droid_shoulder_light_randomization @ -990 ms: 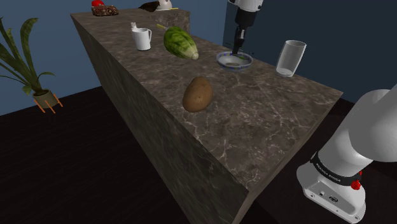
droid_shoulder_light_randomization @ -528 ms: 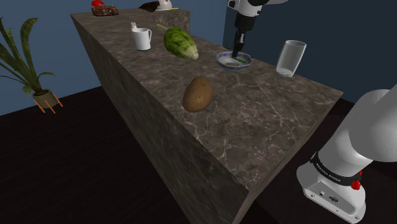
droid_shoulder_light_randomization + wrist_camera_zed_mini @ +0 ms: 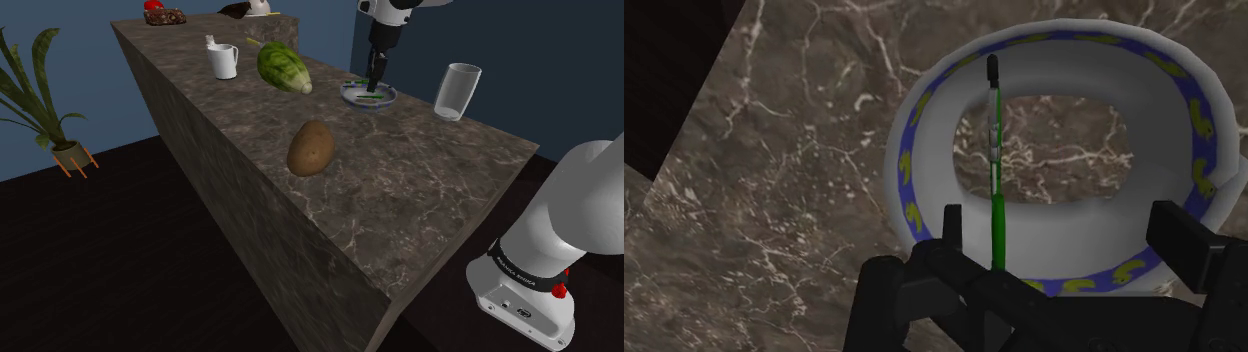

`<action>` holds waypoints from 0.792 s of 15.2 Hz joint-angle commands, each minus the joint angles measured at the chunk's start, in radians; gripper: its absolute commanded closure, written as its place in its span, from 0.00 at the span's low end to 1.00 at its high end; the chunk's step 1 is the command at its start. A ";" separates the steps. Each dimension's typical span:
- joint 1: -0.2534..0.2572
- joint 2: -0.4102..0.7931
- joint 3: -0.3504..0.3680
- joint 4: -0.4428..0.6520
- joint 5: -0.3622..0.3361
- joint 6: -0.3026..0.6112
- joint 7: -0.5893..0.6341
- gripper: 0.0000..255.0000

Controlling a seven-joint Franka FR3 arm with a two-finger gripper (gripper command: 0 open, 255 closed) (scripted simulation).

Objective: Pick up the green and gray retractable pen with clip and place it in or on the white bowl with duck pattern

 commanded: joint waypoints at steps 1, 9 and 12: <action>0.000 -0.012 0.001 0.022 -0.002 -0.033 0.002 0.00; -0.001 -0.037 0.005 0.089 -0.006 -0.126 0.005 0.00; -0.001 -0.037 0.005 0.089 -0.006 -0.126 0.005 0.00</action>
